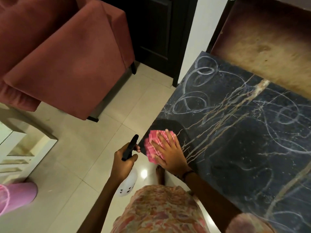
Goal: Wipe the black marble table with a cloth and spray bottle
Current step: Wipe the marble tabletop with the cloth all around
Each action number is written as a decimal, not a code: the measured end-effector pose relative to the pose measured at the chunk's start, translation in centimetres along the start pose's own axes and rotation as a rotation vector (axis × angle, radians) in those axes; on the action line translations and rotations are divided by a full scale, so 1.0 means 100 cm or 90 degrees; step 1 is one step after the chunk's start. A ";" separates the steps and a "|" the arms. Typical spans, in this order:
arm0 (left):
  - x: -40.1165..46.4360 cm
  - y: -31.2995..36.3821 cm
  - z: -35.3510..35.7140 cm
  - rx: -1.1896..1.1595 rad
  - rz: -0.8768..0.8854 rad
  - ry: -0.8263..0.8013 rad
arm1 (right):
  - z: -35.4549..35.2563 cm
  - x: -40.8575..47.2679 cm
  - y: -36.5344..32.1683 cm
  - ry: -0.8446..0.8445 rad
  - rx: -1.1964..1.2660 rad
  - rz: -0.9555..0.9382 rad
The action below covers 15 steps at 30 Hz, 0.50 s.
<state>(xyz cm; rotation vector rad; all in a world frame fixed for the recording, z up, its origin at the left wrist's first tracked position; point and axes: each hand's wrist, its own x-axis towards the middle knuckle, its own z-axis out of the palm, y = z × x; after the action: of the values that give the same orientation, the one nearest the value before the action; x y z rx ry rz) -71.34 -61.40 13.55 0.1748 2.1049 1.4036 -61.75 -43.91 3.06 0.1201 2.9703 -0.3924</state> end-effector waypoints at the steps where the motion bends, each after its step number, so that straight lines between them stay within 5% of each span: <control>1: 0.002 0.001 0.000 -0.001 -0.001 -0.002 | 0.003 -0.020 0.004 0.000 0.000 -0.009; 6: 0.012 0.001 -0.002 -0.003 0.008 -0.005 | -0.004 -0.044 0.051 -0.017 -0.048 -0.050; 11: 0.015 -0.007 -0.003 0.004 0.004 -0.017 | -0.018 0.040 0.057 -0.012 -0.061 0.108; 15: 0.014 -0.011 -0.004 0.012 0.015 -0.011 | -0.019 0.080 0.028 -0.008 -0.049 0.098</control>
<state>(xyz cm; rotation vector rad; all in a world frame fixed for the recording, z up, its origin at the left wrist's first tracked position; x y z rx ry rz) -72.48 -61.58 12.09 0.2187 2.1092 1.3906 -69.57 -40.22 2.92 0.3333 2.9328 -0.2580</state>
